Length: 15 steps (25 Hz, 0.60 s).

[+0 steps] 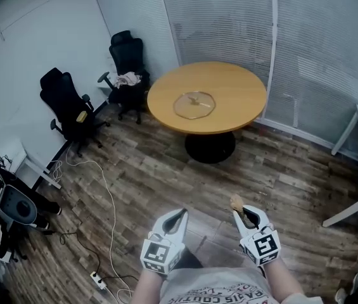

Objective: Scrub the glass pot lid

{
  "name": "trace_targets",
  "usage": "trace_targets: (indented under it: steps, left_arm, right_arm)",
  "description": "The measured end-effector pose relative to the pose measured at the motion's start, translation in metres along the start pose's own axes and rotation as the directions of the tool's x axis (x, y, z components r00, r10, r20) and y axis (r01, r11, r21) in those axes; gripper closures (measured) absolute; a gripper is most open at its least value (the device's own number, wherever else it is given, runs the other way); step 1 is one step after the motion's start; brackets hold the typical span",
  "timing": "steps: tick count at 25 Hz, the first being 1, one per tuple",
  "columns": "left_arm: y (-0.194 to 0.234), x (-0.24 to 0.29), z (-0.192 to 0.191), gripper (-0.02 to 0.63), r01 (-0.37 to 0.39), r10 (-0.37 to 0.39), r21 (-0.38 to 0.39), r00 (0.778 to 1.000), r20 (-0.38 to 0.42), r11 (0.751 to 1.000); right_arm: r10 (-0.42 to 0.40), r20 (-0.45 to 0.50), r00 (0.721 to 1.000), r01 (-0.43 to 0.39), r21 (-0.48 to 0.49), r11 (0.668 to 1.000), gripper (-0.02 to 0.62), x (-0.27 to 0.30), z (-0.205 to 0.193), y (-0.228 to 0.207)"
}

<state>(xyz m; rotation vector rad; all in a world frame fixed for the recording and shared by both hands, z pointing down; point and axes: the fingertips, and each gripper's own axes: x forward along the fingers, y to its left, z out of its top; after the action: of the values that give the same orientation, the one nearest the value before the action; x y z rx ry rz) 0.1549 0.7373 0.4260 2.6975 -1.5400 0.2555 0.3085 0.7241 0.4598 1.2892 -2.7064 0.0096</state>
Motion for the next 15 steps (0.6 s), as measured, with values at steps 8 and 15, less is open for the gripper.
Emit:
trace_targets:
  steps: [8,15]
  left_arm:
    - [0.08,0.035,-0.019,0.599,-0.008,0.006,-0.044,0.999,-0.035,0.999]
    - [0.181,0.089,0.001,0.6,0.027,-0.029,-0.073,0.999,-0.027,0.997]
  right_arm:
    - [-0.019,-0.051,0.999,0.022,0.043,0.999,0.54,0.078,-0.008,-0.013]
    - [-0.075,-0.092,0.993,0.083,0.086,0.993,0.54,0.175,0.018,-0.034]
